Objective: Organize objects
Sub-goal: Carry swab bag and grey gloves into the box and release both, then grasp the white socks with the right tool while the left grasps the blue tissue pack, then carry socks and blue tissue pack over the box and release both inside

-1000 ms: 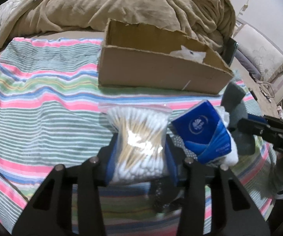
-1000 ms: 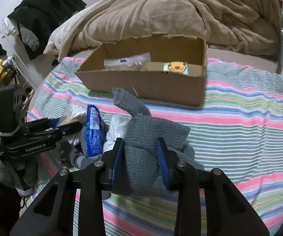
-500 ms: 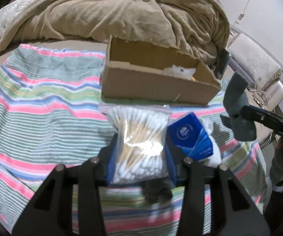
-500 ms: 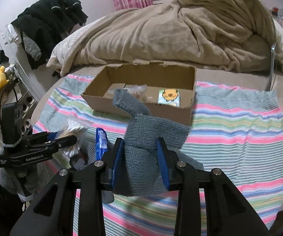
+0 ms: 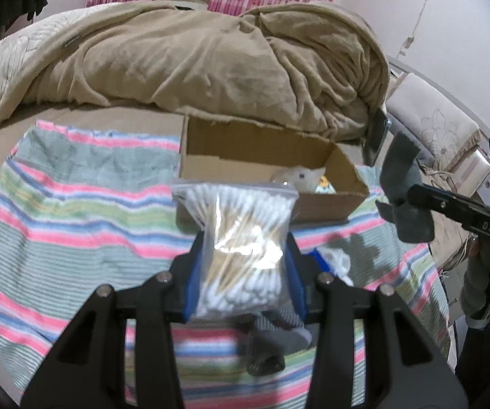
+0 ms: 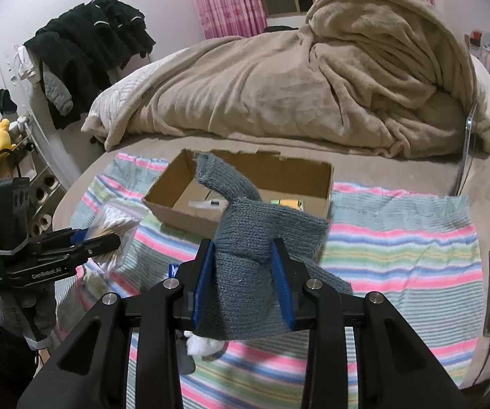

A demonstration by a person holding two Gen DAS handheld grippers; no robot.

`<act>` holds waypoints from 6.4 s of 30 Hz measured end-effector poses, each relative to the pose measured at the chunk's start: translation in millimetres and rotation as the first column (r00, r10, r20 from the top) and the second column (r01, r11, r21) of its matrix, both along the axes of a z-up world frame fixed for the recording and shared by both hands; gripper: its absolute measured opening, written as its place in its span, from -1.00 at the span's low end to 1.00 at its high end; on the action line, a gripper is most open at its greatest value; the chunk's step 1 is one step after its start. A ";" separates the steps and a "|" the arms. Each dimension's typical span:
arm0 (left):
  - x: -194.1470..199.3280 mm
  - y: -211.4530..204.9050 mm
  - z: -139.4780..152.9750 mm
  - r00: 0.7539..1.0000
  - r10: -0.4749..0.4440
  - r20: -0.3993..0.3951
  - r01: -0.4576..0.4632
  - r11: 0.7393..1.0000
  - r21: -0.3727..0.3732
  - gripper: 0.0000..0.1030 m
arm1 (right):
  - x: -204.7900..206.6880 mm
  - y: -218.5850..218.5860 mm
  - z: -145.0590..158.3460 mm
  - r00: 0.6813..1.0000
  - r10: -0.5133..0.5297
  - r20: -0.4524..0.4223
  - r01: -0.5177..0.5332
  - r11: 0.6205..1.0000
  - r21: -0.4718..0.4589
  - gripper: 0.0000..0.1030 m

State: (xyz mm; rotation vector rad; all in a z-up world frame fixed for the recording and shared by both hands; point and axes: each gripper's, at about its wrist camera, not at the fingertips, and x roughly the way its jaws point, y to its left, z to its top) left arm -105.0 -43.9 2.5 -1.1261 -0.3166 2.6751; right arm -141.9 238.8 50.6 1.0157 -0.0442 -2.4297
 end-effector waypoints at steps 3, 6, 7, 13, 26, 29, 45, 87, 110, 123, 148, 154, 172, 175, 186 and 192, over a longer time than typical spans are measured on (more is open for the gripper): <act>-7.0 -2.0 7.1 1.000 0.001 -0.015 -0.001 1.000 -0.005 -0.16 | -6.4 0.1 3.0 1.000 -0.005 -0.008 0.005 1.000 0.003 -0.30; -15.3 -4.4 11.9 1.000 0.004 -0.022 -0.004 1.000 -0.005 -0.16 | -16.0 0.5 4.3 1.000 -0.012 -0.011 0.012 1.000 0.005 -0.30; -17.8 -4.9 13.2 1.000 0.004 -0.024 -0.004 1.000 -0.006 -0.15 | -18.8 0.4 4.5 1.000 -0.013 -0.011 0.013 1.000 0.005 -0.30; -35.4 -3.9 19.3 0.999 -0.002 -0.036 0.001 1.000 -0.017 -0.15 | -32.2 -1.0 4.5 1.000 -0.017 -0.020 0.017 1.000 0.004 -0.30; -87.8 -4.0 14.7 0.999 0.017 -0.028 -0.018 0.999 -0.042 -0.15 | -76.9 -6.7 0.1 0.999 -0.026 -0.024 0.026 1.000 0.015 -0.30; -100.6 -6.2 6.8 1.000 0.022 -0.015 -0.023 0.999 -0.044 -0.15 | -87.2 -7.2 -5.9 0.999 -0.030 -0.014 0.030 0.999 0.021 -0.30; -139.1 -4.0 -22.6 0.998 -0.006 0.059 0.009 0.998 -0.059 -0.13 | -129.9 -19.2 -63.1 0.994 -0.045 0.101 0.039 0.997 0.066 -0.29; -12.0 -11.1 8.0 1.000 0.026 0.015 -0.026 1.000 0.006 0.44 | -2.1 -31.8 -24.8 0.999 -0.028 0.018 0.026 0.997 0.075 0.21; 6.5 27.0 -36.4 0.997 0.012 0.077 -0.013 1.000 0.017 0.44 | 6.9 -44.1 -87.4 0.990 0.018 0.143 -0.032 0.995 0.092 0.21; -0.1 43.5 -45.2 0.993 -0.036 0.116 0.036 0.999 0.002 0.44 | 13.9 -75.9 -115.9 0.971 0.120 0.205 -0.148 0.981 0.123 0.21; 0.4 56.5 -64.5 0.978 -0.129 0.162 0.124 0.992 0.040 -0.23 | 13.3 -30.7 -100.8 0.980 0.062 0.188 -0.075 0.995 0.065 -0.30; 2.9 64.0 -56.1 0.979 -0.158 0.127 0.155 0.987 0.031 -0.57 | 13.0 -23.0 -91.5 0.984 0.050 0.171 -0.057 0.998 0.039 -0.30; 7.1 54.8 -3.2 0.989 -0.148 -0.004 0.148 0.989 0.012 -0.66 | 16.5 -13.5 -47.2 0.996 0.036 0.077 -0.037 0.999 0.022 -0.30; 5.4 50.3 7.1 0.990 -0.140 -0.027 0.140 0.990 0.006 -0.66 | 14.0 -14.2 -38.8 0.998 0.037 0.060 -0.038 0.999 0.020 -0.30; -15.2 36.0 31.0 0.991 -0.110 -0.078 0.108 0.994 -0.028 -0.66 | -6.9 -22.7 -13.5 0.999 0.047 0.017 -0.047 0.999 0.022 -0.30; -39.3 21.3 35.6 0.994 -0.069 -0.080 0.068 0.998 -0.018 -0.66 | -26.3 -31.5 -3.5 0.998 0.057 0.006 -0.057 0.998 0.017 -0.30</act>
